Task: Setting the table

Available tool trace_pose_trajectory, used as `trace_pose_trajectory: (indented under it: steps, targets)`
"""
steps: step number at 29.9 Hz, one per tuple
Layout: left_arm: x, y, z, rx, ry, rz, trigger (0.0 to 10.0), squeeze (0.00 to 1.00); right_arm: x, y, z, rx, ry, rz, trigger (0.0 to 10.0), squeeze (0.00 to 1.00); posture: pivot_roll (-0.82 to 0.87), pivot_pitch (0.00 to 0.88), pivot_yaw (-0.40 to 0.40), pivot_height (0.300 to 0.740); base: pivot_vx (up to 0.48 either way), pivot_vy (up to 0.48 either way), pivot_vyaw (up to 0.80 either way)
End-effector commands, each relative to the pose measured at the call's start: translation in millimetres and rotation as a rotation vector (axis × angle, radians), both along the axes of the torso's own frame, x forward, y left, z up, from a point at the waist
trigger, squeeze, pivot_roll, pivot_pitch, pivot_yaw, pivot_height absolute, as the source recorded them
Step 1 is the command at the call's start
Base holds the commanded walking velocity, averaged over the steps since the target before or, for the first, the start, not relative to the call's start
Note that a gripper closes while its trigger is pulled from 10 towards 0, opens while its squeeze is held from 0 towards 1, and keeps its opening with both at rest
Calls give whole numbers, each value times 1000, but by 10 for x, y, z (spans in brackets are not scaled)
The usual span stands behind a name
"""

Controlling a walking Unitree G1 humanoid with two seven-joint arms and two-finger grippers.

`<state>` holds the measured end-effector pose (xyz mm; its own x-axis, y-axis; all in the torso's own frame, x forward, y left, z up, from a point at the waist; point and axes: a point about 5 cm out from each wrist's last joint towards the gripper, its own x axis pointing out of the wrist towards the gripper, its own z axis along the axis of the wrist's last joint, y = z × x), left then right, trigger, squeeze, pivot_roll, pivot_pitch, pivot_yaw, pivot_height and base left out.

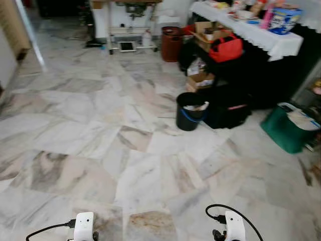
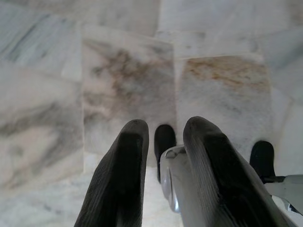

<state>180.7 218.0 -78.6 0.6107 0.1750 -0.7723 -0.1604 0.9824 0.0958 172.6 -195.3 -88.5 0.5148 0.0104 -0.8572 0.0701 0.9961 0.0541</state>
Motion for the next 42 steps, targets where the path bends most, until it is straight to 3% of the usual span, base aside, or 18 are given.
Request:
trace_pose_trajectory:
  steps: [1,25,42]
  targets:
    - [14,-23,5,-8,-15,11,10000,0,6,-37,7,-9,6,2,10000,0,124,0,-92,740,0,0,-756]
    - [-52,-63,-35,12,16,-32,10000,0,-28,-80,-1,-25,25,23,10000,0,126,0,-99,740,0,-26,-756]
    - [-52,-92,-38,-6,1,-5,10000,0,-45,-103,-5,-30,32,31,10000,0,124,0,-107,740,0,-23,-756]
